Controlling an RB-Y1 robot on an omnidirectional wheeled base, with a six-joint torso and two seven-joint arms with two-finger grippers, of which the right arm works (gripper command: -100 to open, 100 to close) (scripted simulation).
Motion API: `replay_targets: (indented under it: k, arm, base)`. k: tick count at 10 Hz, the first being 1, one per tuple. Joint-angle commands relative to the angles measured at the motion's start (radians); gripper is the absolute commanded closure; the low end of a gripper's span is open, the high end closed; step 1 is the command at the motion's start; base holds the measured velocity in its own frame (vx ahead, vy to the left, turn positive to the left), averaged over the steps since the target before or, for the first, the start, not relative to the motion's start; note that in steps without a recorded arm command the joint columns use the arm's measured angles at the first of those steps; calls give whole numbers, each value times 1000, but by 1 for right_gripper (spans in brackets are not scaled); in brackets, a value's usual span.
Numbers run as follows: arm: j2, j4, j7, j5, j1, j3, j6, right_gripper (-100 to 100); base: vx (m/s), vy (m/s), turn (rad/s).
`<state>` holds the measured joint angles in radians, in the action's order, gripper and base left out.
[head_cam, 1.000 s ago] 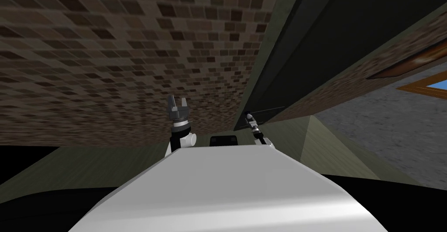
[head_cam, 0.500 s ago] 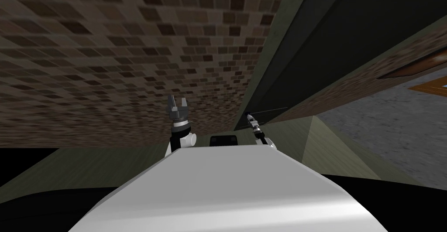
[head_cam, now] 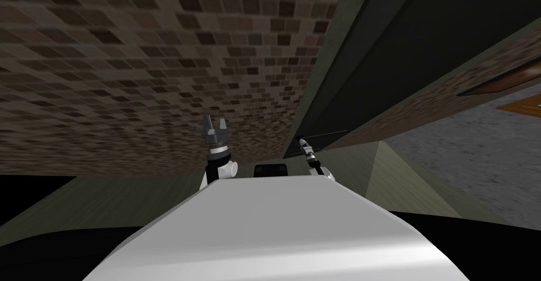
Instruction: Pull the door open
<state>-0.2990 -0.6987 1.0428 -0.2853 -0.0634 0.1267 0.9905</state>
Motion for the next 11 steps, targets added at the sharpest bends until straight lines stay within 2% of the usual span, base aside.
replay_targets:
  k: [1,11]
  arm:
    - [3,1,-34,6,1,-4,1,100]
    - [4,-6,-295,74,4,-24,-13,100]
  base:
    - [-24,-11,32]
    - [-33,-17,52]
